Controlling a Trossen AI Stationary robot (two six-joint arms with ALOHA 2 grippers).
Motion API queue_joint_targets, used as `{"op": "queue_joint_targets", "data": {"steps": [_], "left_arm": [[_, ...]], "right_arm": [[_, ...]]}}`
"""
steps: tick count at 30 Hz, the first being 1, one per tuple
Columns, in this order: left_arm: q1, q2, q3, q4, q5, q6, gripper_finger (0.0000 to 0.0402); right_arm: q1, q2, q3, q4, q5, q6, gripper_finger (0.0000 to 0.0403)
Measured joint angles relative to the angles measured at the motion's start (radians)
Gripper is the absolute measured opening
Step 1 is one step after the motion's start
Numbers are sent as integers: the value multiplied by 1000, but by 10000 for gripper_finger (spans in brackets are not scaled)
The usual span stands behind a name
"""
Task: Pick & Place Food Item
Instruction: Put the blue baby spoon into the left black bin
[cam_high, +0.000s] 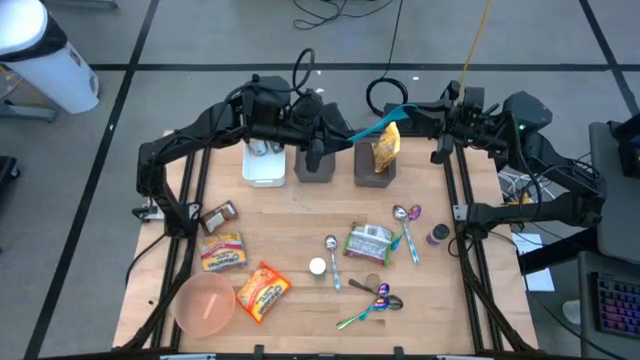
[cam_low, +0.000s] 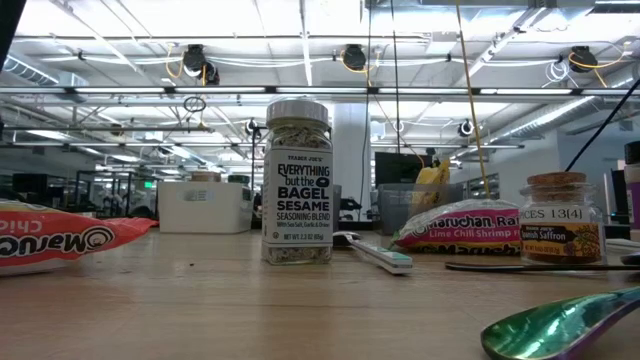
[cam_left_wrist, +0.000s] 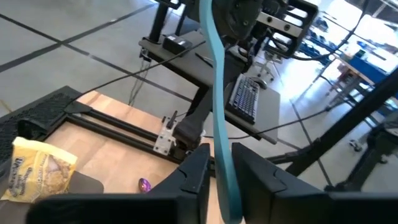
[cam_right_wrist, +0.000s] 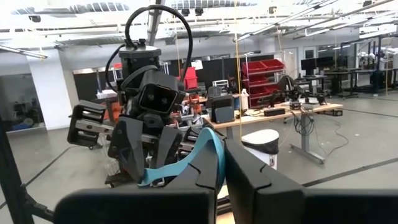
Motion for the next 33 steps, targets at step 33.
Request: {"op": "queue_joint_targets", "data": {"steps": [33], "left_arm": [[20, 28, 1, -162, 64, 45, 178]], "right_arm": [[0, 169, 0, -14, -131, 68, 0]]}}
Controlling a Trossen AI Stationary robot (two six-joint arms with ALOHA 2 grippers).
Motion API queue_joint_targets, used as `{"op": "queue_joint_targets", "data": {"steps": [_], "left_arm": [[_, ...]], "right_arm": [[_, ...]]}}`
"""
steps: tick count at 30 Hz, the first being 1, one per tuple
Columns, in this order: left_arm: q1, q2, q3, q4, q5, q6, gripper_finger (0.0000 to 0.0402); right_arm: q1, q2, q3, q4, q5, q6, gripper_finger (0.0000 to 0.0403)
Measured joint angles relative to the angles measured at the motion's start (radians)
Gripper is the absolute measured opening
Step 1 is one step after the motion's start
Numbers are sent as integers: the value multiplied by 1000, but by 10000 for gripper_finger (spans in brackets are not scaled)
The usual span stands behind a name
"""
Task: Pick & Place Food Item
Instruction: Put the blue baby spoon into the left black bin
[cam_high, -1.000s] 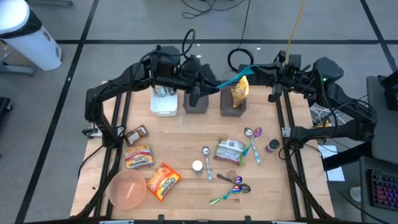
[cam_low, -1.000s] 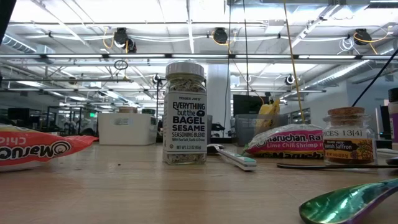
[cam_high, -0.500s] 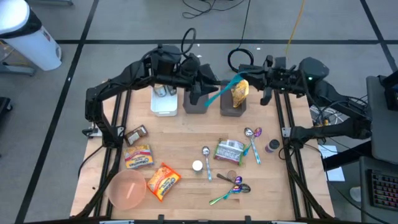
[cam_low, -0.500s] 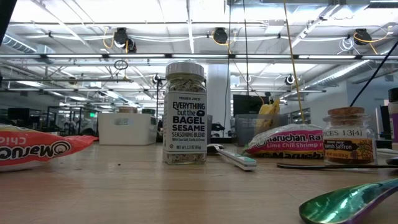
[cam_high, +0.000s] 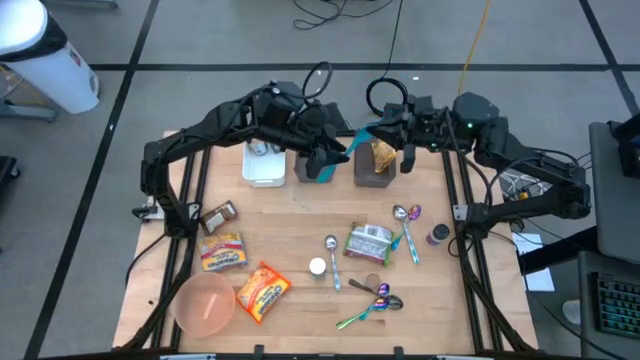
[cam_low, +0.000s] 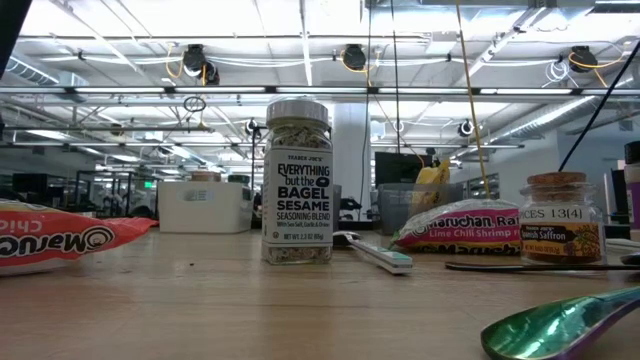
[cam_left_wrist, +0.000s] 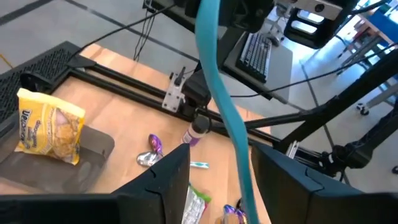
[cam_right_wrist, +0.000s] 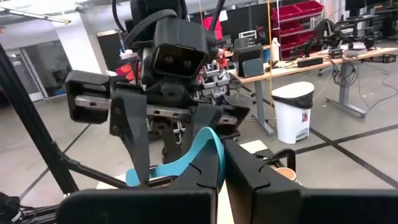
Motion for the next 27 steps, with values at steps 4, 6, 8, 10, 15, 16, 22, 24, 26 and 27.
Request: {"op": "queue_joint_targets", "data": {"steps": [4, 6, 8, 10, 15, 16, 22, 24, 26, 27], "left_arm": [[0, 3, 0, -1, 0, 7, 168], [0, 3, 0, -9, -3, 9, 159], [-1, 3, 0, -18, -5, 10, 145], [-1, 3, 0, -21, -19, 9, 126], [-1, 3, 0, -18, -22, 19, 58], [-2, 3, 0, -18, -22, 26, 41], [0, 3, 0, -19, -32, 33, 17], [-1, 3, 0, -19, -33, 27, 12], [-1, 3, 0, -19, -49, 15, 12], [-1, 3, 0, -18, -56, 14, 12]], "right_arm": [[0, 1, 0, 2, 0, 0, 0], [0, 1, 0, 1, 0, 0, 0], [0, 1, 0, 0, 0, 0, 0], [0, 1, 0, 0, 3, -1, 0], [0, 1, 0, -2, 7, -1, 0], [0, 1, 0, -2, 7, -1, 0], [-1, 1, 0, -2, 7, -1, 0], [0, 1, 0, -2, 5, -1, 3], [0, 0, 0, 1, 3, 0, 14], [0, -3, 0, 3, 0, 1, 21]]}}
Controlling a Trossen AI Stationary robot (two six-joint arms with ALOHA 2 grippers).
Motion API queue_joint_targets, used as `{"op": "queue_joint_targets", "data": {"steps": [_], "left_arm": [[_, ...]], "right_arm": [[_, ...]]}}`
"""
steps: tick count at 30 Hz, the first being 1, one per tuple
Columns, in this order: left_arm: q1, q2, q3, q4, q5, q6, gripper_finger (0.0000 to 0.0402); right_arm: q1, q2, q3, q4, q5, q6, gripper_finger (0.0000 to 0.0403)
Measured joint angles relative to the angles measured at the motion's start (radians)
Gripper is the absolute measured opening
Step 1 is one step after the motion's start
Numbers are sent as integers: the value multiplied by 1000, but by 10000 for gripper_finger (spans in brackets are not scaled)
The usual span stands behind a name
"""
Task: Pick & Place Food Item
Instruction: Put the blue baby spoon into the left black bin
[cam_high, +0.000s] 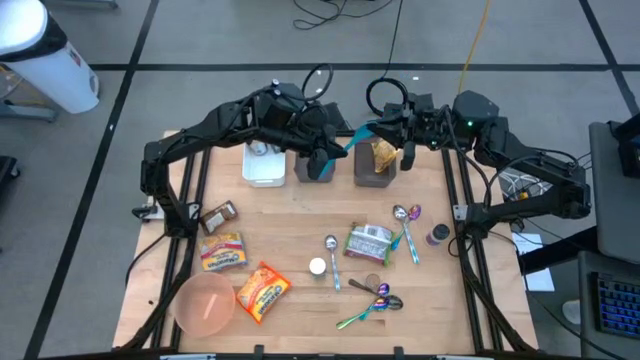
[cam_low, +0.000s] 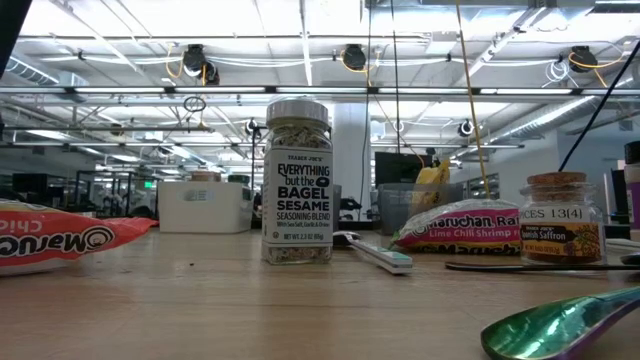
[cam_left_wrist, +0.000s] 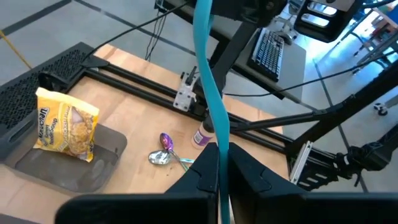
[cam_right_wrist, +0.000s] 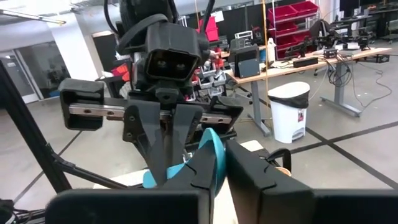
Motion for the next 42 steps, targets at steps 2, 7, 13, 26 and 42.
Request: {"op": "queue_joint_targets", "data": {"steps": [2, 7, 13, 26, 42], "left_arm": [[1, 0, 0, 8, -8, -2, 12], [16, 0, 0, -2, -16, -41, 12], [46, -1, -2, -30, -59, -61, 12], [12, -37, -149, -27, -111, 20, 12], [117, -451, -996, 732, -7, -239, 12]], "right_arm": [[0, -6, 0, 9, -1, 1, 40], [0, -40, 0, 12, 41, -6, 96], [-21, -107, 0, 2, 71, 2, 162], [-55, -171, 0, -142, 88, 2, 185], [-57, -155, -156, 22, 186, 73, 180]]}}
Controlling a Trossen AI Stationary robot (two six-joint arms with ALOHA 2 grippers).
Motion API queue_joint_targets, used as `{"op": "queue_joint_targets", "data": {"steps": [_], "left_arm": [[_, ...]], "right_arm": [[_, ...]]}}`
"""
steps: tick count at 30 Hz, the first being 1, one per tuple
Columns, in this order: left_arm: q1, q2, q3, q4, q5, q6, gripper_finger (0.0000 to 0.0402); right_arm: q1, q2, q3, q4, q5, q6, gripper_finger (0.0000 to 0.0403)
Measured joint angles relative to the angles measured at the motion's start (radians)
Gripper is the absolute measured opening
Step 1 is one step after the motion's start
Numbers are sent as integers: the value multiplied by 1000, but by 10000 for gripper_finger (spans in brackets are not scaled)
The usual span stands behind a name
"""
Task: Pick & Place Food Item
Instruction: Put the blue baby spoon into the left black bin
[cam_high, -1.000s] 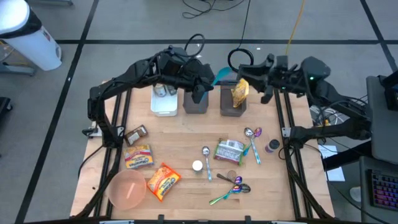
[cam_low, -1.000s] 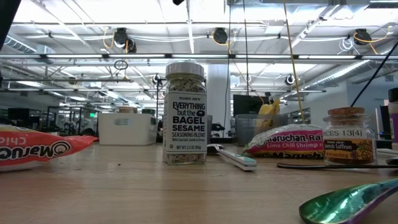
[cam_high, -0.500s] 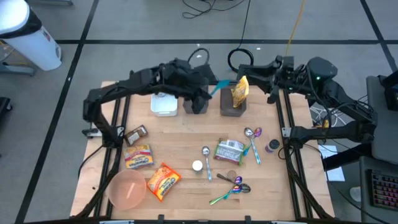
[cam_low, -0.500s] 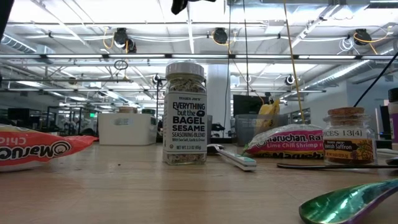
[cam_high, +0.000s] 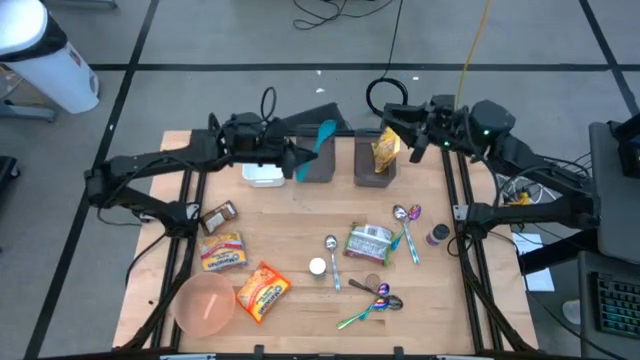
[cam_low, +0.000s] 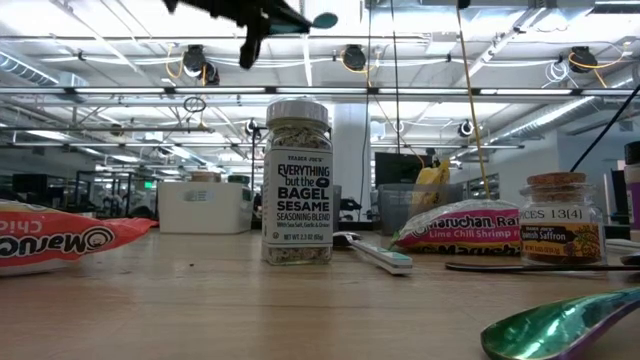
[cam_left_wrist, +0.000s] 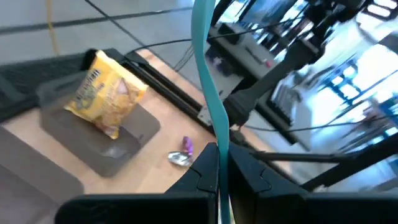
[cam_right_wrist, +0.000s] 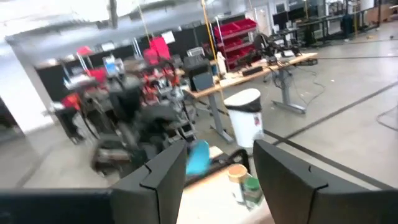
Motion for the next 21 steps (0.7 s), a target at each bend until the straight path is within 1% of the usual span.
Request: {"op": "queue_joint_targets", "data": {"steps": [2, 4, 6, 9, 12, 16, 19, 21], "left_arm": [[23, 1, -66, 101, 40, -42, 12], [47, 0, -115, 154, 63, -76, 12], [68, 4, -151, 174, 62, -89, 12], [101, 11, -193, 180, 61, -84, 12], [135, 20, -211, 209, 50, -75, 12], [164, 74, -213, 212, 33, -80, 12], [169, 129, -210, 240, 5, -121, 12], [172, 170, -210, 261, -25, -147, 12]], "right_arm": [[0, 2, -50, 78, 0, 27, 180], [0, 5, -98, 158, 0, 44, 179], [0, 5, -149, 211, 11, 67, 175], [0, 5, -222, 282, 56, 110, 170], [0, 6, -295, 369, 62, 158, 167], [1, 5, -382, 521, 83, 228, 167], [0, 5, -419, 609, 95, 243, 166], [0, 5, -423, 623, 110, 233, 166]]}}
